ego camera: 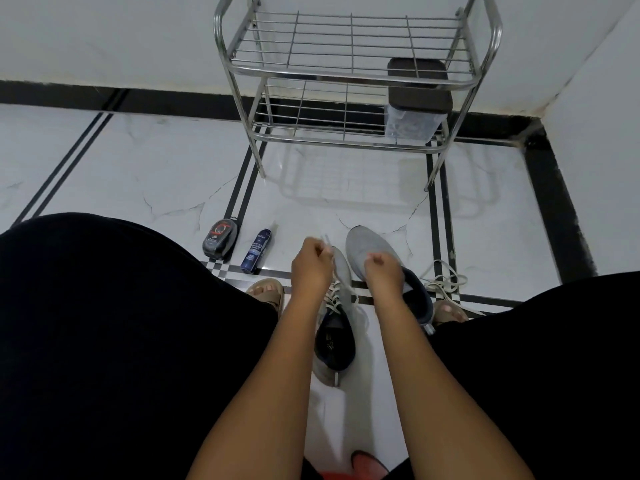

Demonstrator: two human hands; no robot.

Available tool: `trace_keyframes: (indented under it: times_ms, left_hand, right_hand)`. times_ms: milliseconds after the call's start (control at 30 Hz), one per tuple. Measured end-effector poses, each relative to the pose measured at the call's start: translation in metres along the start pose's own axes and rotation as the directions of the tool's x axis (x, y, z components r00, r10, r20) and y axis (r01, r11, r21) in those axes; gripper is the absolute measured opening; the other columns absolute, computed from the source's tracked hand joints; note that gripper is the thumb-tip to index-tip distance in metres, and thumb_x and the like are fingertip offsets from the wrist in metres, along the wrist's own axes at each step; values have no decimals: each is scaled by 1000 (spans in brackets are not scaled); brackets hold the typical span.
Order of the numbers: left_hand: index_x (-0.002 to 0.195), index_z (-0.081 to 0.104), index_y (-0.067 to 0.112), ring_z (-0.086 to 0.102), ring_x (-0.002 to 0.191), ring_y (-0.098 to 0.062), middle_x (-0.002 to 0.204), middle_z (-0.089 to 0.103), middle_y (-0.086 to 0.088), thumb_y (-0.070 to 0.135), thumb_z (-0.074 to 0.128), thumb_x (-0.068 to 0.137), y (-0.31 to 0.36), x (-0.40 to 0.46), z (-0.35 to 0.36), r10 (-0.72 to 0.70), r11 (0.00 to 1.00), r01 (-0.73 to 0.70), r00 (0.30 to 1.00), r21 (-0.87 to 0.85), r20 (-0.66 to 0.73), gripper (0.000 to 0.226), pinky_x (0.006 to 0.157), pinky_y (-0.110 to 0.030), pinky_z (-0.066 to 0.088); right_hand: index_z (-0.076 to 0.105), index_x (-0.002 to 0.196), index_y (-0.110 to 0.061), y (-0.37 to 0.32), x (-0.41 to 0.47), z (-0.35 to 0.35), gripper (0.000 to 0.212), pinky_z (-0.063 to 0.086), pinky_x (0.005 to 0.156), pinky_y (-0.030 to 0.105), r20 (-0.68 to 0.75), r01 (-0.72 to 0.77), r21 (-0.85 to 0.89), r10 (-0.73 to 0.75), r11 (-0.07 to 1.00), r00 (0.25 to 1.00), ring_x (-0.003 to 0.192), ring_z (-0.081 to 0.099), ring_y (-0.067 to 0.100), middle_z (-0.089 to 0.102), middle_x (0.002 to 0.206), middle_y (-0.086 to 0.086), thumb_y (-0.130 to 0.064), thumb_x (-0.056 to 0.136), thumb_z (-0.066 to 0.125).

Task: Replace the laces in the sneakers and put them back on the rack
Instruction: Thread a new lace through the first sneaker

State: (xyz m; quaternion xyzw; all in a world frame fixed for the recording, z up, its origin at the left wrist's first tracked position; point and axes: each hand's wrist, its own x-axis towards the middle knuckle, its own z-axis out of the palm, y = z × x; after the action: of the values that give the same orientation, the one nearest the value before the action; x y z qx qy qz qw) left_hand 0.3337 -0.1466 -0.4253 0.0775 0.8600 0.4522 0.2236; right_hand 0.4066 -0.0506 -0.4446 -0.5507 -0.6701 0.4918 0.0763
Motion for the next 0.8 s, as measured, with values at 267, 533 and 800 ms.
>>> trace_keyframes:
  times_ms: [267,533,800]
  left_hand:
    - [84,53,24,66,95,-23,92,73,-3,23,56,95,55,-3,-39,299,949,-268,933,-167,201,12,91,-42,50]
    - [77,55,24,68,94,-19,90,74,-3,19,59,94,72,-16,-58,357,934,-332,892,-131,276,18,73,-23,46]
    - [80,55,21,68,96,-22,90,74,-2,16,60,93,71,-16,-62,362,932,-334,882,-143,302,15,85,-33,50]
  right_hand:
    - [74,101,-18,-93,-34,-61,14,51,79,24,152,283,417,-373,864,915,85,62,7,70,88,-7,-22,90,65]
    - [76,94,-14,-116,-47,-77,11,52,77,20,188,496,216,-535,841,824,85,67,5,74,90,-3,-19,84,73]
    - [73,87,-13,-111,-46,-73,9,55,80,30,211,508,68,-510,858,834,82,66,15,72,83,1,-20,82,75]
